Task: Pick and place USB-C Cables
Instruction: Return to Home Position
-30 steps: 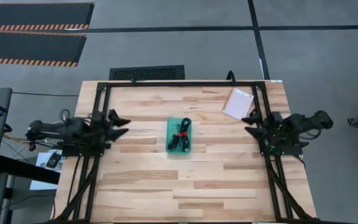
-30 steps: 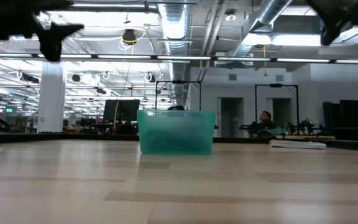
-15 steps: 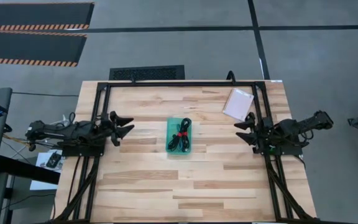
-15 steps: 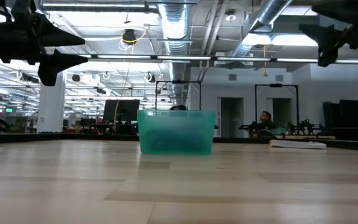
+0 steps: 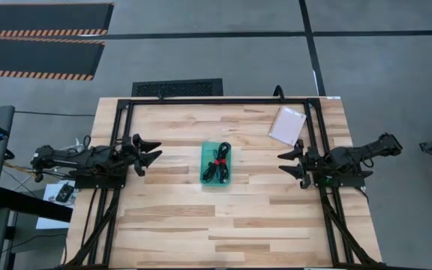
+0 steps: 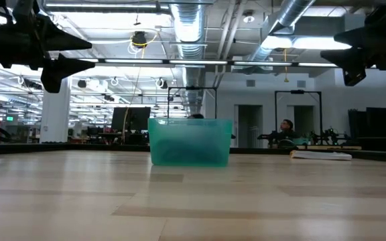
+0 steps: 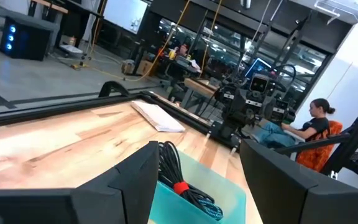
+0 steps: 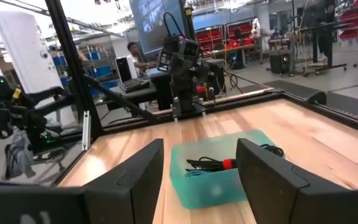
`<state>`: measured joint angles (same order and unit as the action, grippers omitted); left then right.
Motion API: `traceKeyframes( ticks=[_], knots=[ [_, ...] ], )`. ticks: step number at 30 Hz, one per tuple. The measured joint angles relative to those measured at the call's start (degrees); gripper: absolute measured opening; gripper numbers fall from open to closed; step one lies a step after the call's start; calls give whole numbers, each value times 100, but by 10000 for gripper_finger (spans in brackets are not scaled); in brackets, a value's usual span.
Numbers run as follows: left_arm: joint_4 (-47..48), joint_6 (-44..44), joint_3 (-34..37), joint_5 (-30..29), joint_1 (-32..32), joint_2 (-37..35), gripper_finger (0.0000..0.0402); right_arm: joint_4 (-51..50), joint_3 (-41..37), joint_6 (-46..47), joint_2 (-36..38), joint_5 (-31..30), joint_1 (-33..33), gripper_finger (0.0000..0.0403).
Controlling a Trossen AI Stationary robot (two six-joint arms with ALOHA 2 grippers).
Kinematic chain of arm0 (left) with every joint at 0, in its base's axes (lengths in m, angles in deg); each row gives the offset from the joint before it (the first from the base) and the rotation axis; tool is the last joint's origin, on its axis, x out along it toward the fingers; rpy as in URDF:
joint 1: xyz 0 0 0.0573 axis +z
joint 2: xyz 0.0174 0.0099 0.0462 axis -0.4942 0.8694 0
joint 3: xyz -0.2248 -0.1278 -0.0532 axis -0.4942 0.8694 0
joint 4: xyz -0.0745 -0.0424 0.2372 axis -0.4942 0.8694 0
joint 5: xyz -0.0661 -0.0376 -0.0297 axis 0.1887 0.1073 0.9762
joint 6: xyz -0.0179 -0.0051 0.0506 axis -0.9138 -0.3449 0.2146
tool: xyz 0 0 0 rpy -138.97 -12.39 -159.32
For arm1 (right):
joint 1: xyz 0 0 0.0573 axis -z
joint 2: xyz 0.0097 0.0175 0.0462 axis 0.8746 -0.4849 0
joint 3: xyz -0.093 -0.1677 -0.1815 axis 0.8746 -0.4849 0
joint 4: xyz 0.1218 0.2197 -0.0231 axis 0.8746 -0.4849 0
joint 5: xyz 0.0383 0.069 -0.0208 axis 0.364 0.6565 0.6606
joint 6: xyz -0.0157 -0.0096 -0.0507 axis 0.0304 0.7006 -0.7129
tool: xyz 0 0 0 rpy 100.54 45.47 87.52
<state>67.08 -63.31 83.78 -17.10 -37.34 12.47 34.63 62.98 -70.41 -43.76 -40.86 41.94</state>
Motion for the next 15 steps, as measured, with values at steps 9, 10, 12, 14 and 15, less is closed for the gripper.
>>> traceKeyframes(
  ticks=[9, 10, 12, 14, 15],
  knots=[
    [3, -2, 0, -2, 0, 0, 214, -113, 6, 0, -2, 4, 0, 226],
    [3, -2, 0, -2, 0, 0, 214, -116, 6, 1, -1, 4, 0, 226],
    [4, -1, 0, -2, 0, 0, 214, -124, 6, 2, -1, 4, 0, 226],
    [4, -2, 0, -2, 0, 0, 214, -132, 6, 0, -1, 4, 0, 226],
    [4, -2, 0, -2, 0, 0, 214, -134, 6, 2, -1, 4, 0, 226]
  ],
)
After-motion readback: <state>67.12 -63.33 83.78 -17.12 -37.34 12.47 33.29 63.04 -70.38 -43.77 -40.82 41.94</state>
